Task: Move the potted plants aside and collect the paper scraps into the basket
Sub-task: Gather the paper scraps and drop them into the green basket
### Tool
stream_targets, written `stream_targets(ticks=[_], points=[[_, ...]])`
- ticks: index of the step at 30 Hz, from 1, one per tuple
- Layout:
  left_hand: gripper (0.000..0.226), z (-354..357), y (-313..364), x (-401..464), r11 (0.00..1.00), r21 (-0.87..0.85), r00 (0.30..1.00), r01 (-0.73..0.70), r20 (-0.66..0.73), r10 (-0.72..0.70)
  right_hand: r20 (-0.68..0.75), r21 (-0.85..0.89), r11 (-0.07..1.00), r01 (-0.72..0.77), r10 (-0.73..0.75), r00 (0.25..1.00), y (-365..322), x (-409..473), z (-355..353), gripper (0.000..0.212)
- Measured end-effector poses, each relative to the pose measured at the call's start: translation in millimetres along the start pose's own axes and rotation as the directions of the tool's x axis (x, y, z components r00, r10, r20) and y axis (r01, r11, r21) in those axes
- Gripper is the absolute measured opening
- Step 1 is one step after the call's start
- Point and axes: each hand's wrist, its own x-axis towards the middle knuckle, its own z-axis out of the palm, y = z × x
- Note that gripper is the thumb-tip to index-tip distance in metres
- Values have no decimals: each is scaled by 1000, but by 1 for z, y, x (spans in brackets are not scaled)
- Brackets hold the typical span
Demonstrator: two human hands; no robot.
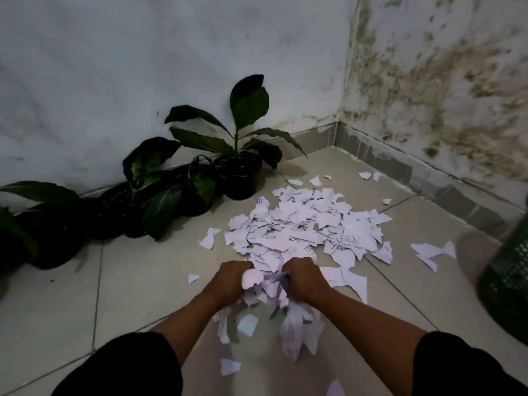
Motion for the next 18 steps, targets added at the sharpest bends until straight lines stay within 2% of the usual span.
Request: stream_targets(ticks=[2,4,7,10,12,13,16,18], points=[[32,-19,6,-3,997,-46,995,55,-76,-58,-58,150,985,-85,95,994,1,3,-14,22],[38,-39,9,-7,994,-42,987,102,-119,-106,-67,362,915,-177,216,974,3,3,-29,28],[14,-71,22,-17,985,-29,967,173,-187,-175,-15,596,767,-238,307,952,8,-5,-49,32],[17,-91,35,-19,946,-234,926,225,-250,-282,38,775,581,-247,347,937,16,-12,-62,37],[24,-93,49,-14,861,-450,901,238,-229,-369,61,896,390,-212,363,930,22,-22,-79,35],[31,-91,55,-9,808,-540,889,235,-217,-404,63,923,332,-195,369,927,23,-27,-88,34],[32,-86,105,7,642,-748,883,167,-177,-435,30,980,169,-104,393,919,35,-41,-123,33],[32,-86,149,19,510,-854,912,103,-124,-390,-46,992,124,-13,460,887,49,-44,-148,22]])
